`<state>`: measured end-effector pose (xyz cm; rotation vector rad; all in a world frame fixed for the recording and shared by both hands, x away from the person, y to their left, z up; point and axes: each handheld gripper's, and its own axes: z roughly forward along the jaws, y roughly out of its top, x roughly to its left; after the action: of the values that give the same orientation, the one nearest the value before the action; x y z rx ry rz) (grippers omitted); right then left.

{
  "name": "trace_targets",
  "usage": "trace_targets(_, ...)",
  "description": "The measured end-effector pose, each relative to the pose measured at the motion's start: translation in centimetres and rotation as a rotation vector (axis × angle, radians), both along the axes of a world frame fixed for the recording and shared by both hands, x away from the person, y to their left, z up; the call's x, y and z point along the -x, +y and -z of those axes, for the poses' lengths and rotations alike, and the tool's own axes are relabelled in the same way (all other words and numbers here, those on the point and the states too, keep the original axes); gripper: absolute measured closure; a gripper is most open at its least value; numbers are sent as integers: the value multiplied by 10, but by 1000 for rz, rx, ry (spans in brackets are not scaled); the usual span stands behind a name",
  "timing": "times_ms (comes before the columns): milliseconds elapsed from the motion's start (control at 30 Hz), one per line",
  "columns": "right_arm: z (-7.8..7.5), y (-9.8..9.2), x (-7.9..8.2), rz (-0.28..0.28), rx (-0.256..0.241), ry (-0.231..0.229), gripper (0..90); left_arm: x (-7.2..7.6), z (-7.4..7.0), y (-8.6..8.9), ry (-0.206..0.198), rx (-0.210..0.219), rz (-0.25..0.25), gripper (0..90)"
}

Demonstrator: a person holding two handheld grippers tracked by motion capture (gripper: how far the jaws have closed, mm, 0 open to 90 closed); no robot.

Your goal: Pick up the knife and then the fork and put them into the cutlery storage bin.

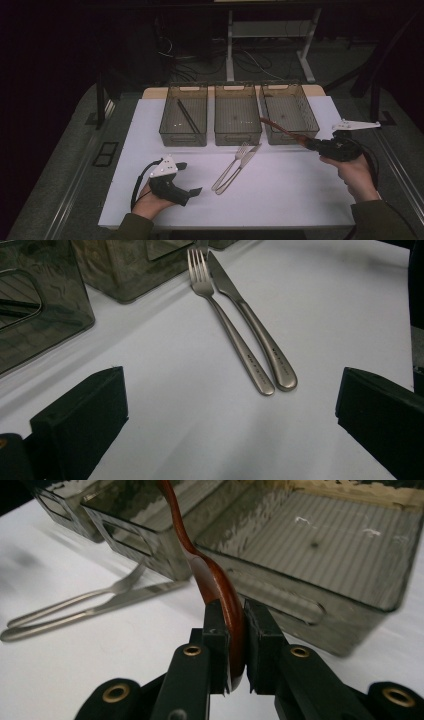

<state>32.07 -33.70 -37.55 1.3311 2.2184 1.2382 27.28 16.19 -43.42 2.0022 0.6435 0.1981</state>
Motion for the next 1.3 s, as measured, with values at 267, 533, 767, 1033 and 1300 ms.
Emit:
trace_targets(267, -3, 18, -10, -1, -4, -4, 796, 1, 0, -1, 0, 0, 3, 0)
trace_targets(533, -8, 41, -24, 11, 9, -10, 797, 1, -1, -2, -3, -1, 11, 0)
trace_targets(767, -12, 61, -38, 40, 10, -21, 797, 0, 0, -3, -1, 5, 6, 0)
trace_targets(1033, -15, 88, -60, 63, 25, -8, 798, 0, -1, -3, -1, -2, 14, 0)
trace_targets(1300, -11, 115, -79, 73, 50, 7, 798, 0, -1, -4, -1, -1, 16, 0)
